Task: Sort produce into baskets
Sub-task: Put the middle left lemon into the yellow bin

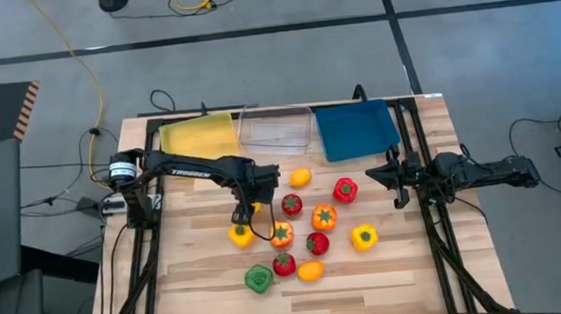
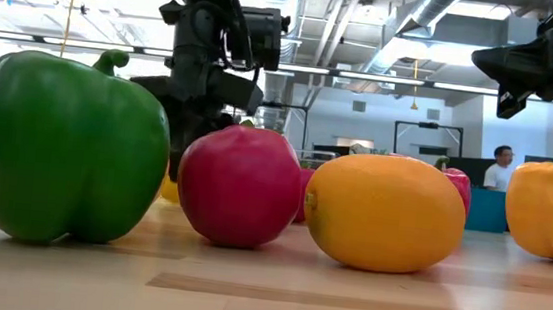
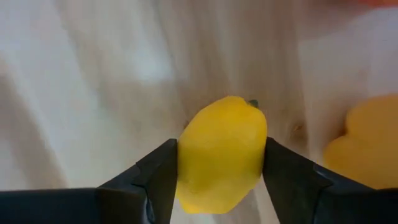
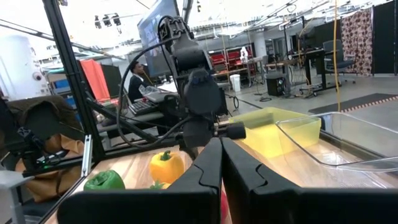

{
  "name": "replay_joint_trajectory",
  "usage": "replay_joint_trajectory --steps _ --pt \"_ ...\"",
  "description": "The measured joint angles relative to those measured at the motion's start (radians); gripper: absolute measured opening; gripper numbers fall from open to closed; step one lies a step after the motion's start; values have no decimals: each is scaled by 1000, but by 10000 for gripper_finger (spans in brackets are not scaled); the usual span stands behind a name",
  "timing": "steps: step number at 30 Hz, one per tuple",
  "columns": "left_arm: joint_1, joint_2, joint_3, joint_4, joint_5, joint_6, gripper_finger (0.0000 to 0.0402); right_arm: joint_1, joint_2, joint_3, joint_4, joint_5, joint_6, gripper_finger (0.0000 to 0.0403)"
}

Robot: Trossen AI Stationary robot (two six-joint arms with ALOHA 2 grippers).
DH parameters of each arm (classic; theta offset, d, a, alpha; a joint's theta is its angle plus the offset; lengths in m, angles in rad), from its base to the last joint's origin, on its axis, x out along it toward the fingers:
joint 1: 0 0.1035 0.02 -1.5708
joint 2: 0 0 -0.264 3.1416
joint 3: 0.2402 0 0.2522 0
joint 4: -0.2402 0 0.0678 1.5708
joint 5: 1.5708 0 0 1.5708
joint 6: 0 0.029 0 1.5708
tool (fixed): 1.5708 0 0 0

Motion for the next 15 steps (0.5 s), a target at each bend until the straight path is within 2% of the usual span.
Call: replay_joint_trajectory --steps 10,15 --pt "25 -1 218 -340 -235 69 191 0 0 0 0 0 0 36" --pt "87 -2 252 -455 -319 39 191 0 0 0 0 0 0 36"
